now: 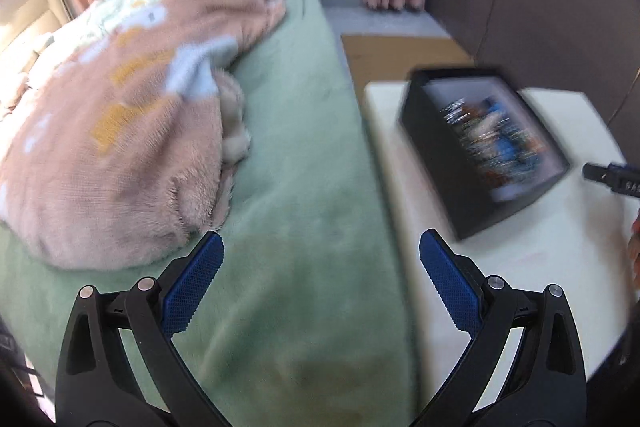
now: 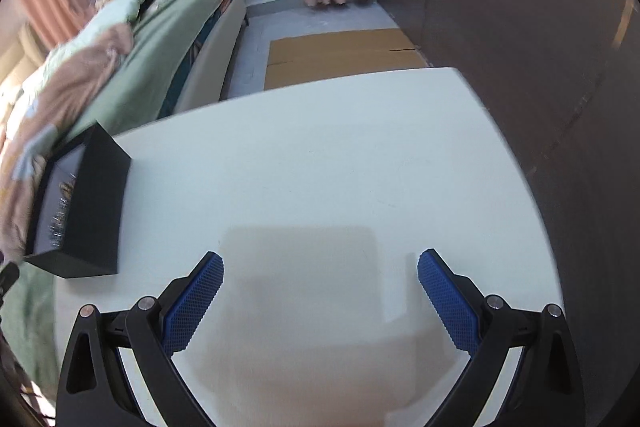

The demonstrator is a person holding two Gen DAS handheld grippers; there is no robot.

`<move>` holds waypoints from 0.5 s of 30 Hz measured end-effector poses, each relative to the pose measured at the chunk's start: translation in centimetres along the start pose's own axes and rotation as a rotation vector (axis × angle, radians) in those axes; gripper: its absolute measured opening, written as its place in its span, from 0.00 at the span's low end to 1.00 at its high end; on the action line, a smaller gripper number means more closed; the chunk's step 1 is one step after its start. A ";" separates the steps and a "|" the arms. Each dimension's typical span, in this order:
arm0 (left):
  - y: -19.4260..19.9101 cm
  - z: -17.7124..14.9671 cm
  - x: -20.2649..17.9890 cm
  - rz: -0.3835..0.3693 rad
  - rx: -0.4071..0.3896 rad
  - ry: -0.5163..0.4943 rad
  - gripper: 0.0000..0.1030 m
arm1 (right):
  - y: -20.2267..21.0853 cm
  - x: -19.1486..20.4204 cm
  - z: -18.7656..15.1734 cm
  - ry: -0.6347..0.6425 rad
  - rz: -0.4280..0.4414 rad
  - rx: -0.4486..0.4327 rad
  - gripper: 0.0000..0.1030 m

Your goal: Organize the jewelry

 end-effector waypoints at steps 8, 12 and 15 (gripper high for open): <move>-4.2 -0.8 3.3 -0.008 -0.039 -0.001 0.95 | -1.0 2.9 1.5 0.065 -0.035 -0.083 0.93; -4.2 -0.9 3.5 -0.019 -0.050 0.005 0.95 | -0.7 2.9 0.9 0.061 -0.026 -0.148 0.93; -4.2 -1.1 3.4 -0.017 -0.051 0.004 0.95 | -0.8 2.9 1.0 0.060 -0.027 -0.149 0.93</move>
Point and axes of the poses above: each gripper's, at about its wrist camera, not at the fingertips, and y roughly against the way its jaws point, x to its left, z to its top, the point moved 3 cm from there along -y, roughly the way its jaws point, and after that the axes turned 5 degrees about -z, right-handed, at the moved point
